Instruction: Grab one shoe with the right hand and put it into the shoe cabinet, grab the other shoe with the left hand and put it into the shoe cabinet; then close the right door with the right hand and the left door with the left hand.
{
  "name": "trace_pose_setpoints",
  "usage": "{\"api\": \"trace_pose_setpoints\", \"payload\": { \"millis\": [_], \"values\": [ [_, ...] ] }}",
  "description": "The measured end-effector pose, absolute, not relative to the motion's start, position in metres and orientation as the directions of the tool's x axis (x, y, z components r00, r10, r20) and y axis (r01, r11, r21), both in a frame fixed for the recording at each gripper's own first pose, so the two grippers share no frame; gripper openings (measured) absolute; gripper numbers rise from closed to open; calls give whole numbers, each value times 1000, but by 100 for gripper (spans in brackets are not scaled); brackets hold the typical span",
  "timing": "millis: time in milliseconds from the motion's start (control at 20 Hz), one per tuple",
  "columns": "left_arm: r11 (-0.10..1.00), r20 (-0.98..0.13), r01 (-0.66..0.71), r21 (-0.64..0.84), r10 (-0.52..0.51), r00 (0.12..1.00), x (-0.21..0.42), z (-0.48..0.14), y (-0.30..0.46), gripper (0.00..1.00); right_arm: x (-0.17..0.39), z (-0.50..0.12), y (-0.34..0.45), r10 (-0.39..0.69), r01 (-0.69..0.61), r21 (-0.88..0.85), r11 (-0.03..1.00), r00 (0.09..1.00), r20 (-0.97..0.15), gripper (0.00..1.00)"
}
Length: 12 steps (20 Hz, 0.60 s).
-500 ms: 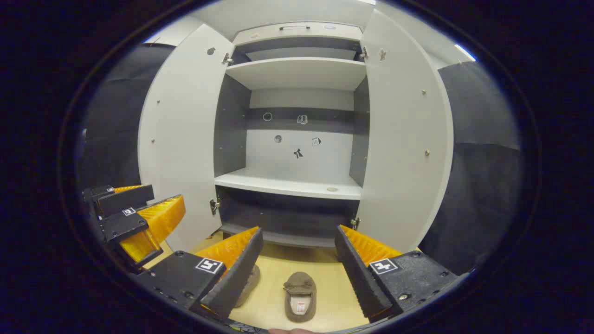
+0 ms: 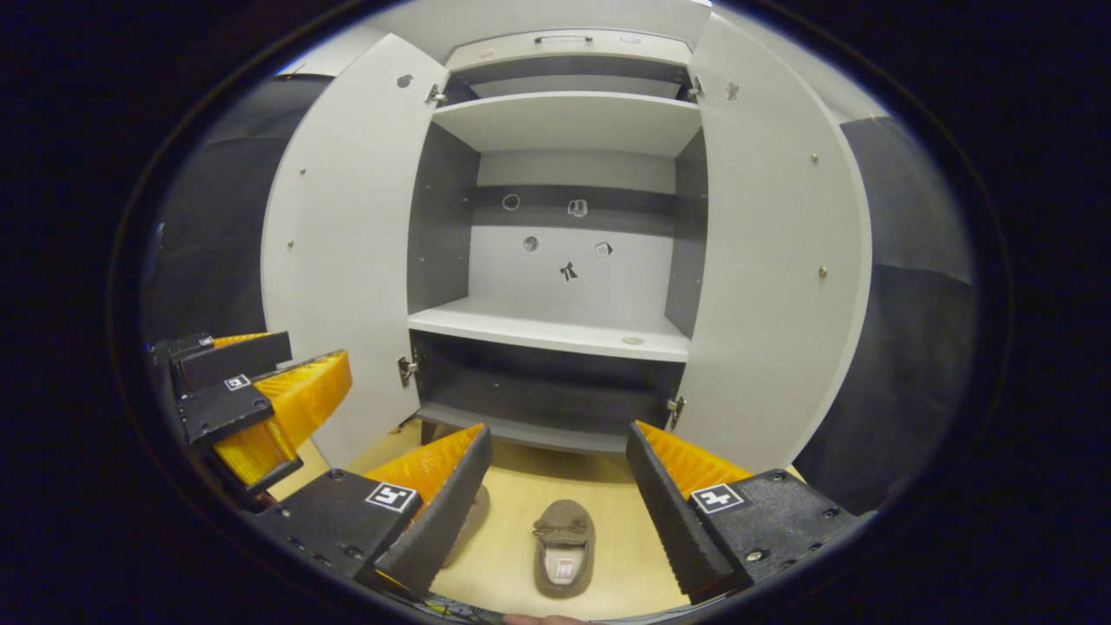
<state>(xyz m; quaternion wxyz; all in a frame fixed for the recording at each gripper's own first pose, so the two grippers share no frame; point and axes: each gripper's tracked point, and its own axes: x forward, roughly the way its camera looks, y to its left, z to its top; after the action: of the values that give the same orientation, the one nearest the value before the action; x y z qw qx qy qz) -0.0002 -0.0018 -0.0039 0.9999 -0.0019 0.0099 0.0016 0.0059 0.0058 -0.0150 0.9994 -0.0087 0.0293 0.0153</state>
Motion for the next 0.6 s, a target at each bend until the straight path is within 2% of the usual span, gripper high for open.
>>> {"api": "trace_pose_setpoints", "payload": {
  "millis": [100,150,200,350,450,600],
  "values": [
    [1000,-14,-8,-2,8,1000,-3,-2,-1,96,5,-16,5,32,-33,-12,999,997,-67,100],
    [1000,-14,-12,0,12,1000,-4,-1,-1,100,5,-16,6,36,-36,-9,999,997,-68,99],
    [1000,-13,-17,2,17,1000,-5,-1,0,96,3,-18,7,40,-40,-10,999,997,-69,100],
    [999,-24,-33,-11,33,999,-12,-5,4,96,4,-32,12,65,-69,-36,997,994,-92,99],
    [999,-38,-33,-13,32,999,-17,-9,3,96,10,-59,13,70,-81,-107,991,992,-105,100],
    [999,-73,-32,11,32,997,-27,-20,3,96,10,-125,21,107,-146,-177,973,971,-216,100]
  ]
}}
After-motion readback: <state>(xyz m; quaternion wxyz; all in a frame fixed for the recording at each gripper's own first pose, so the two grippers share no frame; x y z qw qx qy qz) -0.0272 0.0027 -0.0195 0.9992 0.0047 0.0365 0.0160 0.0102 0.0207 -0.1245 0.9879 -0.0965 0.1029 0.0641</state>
